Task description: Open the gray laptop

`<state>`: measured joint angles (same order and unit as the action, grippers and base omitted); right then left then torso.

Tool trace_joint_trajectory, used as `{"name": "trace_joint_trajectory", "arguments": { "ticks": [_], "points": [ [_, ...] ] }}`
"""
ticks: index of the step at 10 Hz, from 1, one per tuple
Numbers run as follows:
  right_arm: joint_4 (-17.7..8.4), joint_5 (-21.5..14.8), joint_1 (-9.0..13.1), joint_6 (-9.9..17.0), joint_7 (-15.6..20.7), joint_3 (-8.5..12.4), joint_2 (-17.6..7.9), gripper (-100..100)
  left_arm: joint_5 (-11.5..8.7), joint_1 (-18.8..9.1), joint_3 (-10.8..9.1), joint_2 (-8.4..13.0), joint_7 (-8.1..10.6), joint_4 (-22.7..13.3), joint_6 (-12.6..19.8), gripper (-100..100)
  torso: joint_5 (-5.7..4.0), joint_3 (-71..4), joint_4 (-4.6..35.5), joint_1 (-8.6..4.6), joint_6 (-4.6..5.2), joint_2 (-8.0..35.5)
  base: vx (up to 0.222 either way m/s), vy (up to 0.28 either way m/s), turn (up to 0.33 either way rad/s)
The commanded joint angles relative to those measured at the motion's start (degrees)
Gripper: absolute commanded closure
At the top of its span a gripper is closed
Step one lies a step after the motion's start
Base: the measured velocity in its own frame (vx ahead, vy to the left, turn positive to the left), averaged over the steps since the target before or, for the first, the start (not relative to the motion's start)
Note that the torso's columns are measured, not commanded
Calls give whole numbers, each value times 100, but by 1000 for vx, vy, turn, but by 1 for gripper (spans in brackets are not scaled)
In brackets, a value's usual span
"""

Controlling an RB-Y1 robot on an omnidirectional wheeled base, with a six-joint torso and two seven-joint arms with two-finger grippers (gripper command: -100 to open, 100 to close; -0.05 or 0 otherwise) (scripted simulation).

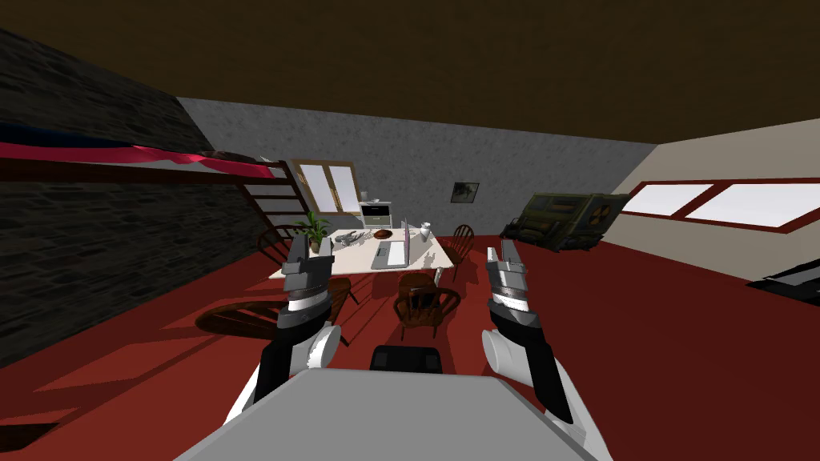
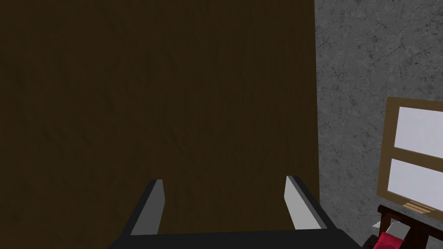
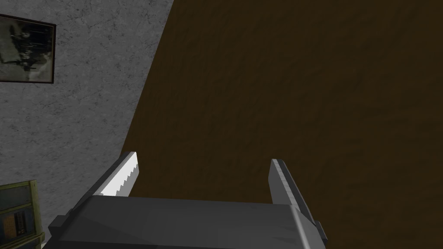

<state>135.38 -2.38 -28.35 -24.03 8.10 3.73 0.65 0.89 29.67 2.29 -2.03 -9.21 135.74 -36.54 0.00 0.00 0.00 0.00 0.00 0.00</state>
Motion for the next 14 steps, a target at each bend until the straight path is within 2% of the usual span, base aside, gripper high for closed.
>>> {"name": "trace_joint_trajectory", "arguments": {
  "ticks": [1,9,10,11,14],
  "points": [
    [0,0,0,0,0,0,0,0,0,0,0,0,0,0,0,0,0,-467,235,0,0,232,0,0,0],
    [2,0,0,-1,0,0,0,0,0,0,0,0,0,2,0,0,0,-7073,3537,0,0,3539,0,0,0],
    [2,0,0,-1,0,0,0,0,-37,-57,-22,235,7,-47,24,-100,0,-7919,3960,0,0,3962,-26,-15,2],
    [0,0,0,0,0,0,0,0,-74,-116,-43,398,14,-96,51,-100,0,-8309,4151,-3,0,4163,-72,-23,2],
    [-2,0,1,0,0,-1,1,0,-243,-403,-136,839,46,-336,208,-100,-1,-8448,4230,-6,0,4239,-109,-35,-5]
  ]
}}
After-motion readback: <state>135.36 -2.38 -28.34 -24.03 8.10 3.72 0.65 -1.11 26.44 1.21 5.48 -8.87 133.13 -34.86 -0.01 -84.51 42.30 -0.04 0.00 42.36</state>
